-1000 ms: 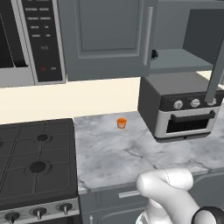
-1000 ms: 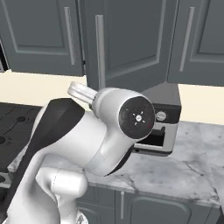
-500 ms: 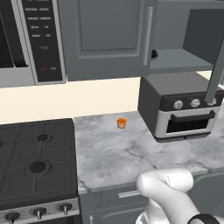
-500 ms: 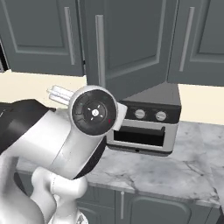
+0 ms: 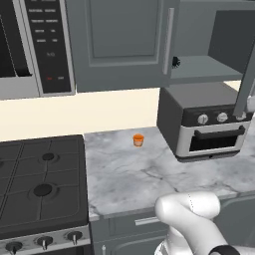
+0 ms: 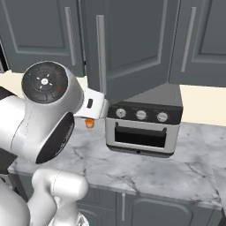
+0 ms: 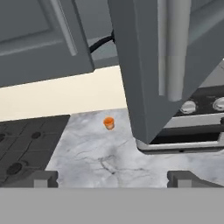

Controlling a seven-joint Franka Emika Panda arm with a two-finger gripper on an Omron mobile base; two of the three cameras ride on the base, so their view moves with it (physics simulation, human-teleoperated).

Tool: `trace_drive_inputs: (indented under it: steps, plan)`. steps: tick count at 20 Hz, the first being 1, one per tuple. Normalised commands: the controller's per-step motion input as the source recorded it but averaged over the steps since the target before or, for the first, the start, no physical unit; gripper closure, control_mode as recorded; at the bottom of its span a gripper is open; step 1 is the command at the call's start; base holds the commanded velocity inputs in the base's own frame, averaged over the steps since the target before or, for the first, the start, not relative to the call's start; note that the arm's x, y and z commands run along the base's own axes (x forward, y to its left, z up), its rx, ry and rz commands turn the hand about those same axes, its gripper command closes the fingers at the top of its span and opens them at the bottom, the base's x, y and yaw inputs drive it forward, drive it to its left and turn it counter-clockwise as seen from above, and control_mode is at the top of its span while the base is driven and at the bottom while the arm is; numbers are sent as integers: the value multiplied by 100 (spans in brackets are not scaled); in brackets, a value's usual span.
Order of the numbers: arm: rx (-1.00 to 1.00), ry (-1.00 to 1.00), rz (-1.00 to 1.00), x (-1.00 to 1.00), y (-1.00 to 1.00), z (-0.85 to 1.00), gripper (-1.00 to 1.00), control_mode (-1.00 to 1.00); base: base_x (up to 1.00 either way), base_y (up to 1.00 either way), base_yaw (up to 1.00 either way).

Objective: Pick the soap dispenser and dish brush from the cabinet and place them on the counter.

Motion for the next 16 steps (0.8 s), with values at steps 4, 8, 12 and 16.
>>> trace_drive_inputs:
  steps: [4,8,12,16]
  plan:
    - [-21,15,-2,11,20,-3,-100,-100,0,0,0]
    - [-22,15,-2,13,19,-6,-100,-100,0,0,0]
    - [-23,13,-3,14,16,-10,-100,-100,0,0,0]
    - [-24,9,-2,14,18,-9,-100,-100,0,0,0]
